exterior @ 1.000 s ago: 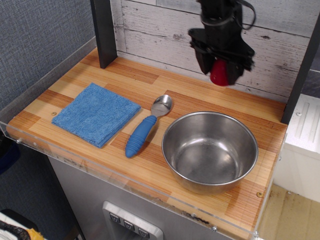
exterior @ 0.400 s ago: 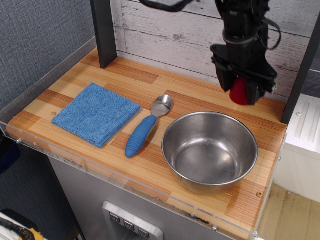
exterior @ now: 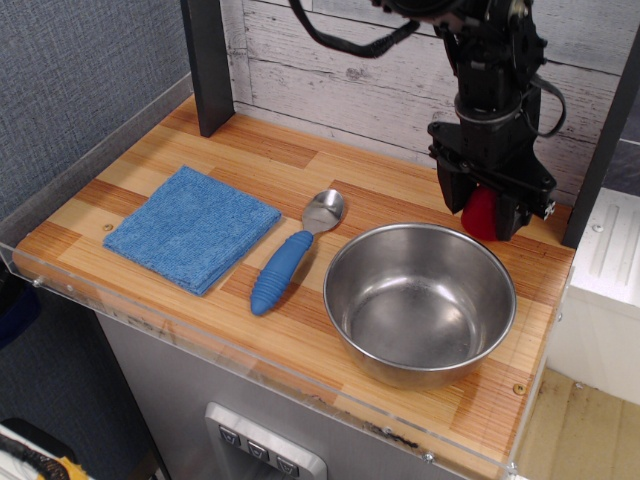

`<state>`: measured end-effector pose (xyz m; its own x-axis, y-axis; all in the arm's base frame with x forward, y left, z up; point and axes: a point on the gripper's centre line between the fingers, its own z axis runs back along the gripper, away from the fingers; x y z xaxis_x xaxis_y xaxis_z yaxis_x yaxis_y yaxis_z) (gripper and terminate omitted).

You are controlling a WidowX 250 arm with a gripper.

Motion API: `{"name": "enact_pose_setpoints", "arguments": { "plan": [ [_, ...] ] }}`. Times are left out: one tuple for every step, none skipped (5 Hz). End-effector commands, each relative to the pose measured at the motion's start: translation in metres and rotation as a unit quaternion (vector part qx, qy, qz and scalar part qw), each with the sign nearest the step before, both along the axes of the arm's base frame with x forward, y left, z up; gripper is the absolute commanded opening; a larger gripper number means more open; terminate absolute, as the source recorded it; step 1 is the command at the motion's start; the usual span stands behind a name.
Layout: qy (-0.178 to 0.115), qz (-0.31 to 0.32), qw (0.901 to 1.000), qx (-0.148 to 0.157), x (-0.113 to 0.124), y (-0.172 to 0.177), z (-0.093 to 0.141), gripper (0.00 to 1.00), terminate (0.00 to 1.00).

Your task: Move the red item to the upper right corner of counter.

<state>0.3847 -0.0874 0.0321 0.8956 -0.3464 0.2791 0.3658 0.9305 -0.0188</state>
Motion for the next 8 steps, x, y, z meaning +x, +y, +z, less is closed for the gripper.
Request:
{"name": "enact_pose_setpoints", "arguments": {
  "plan": [
    [-0.015, 0.004, 0.9999, -0.001, 0.012, 0.003, 0.005, 0.0, 0.0],
    [-0.004, 0.005, 1.0, 0.005, 0.013, 0.007, 0.003, 0.0, 0.0],
    [0.001, 0.007, 0.9996, 0.027, 0.014, 0.009, 0.008, 1.0, 0.0],
    [0.005, 0.015, 0.9996, 0.023, 0.013, 0.01, 0.01, 1.0, 0.0],
    [0.002, 0.014, 0.9997, 0.021, 0.013, 0.009, 0.012, 1.0, 0.0],
    [-0.012, 0.011, 0.9997, 0.017, 0.012, 0.008, 0.027, 1.0, 0.0],
    [-0.036, 0.01, 0.9991, 0.017, 0.008, 0.01, 0.052, 1.0, 0.0],
    [-0.044, 0.013, 0.9987, 0.02, 0.001, 0.013, 0.067, 1.0, 0.0]
  ]
}}
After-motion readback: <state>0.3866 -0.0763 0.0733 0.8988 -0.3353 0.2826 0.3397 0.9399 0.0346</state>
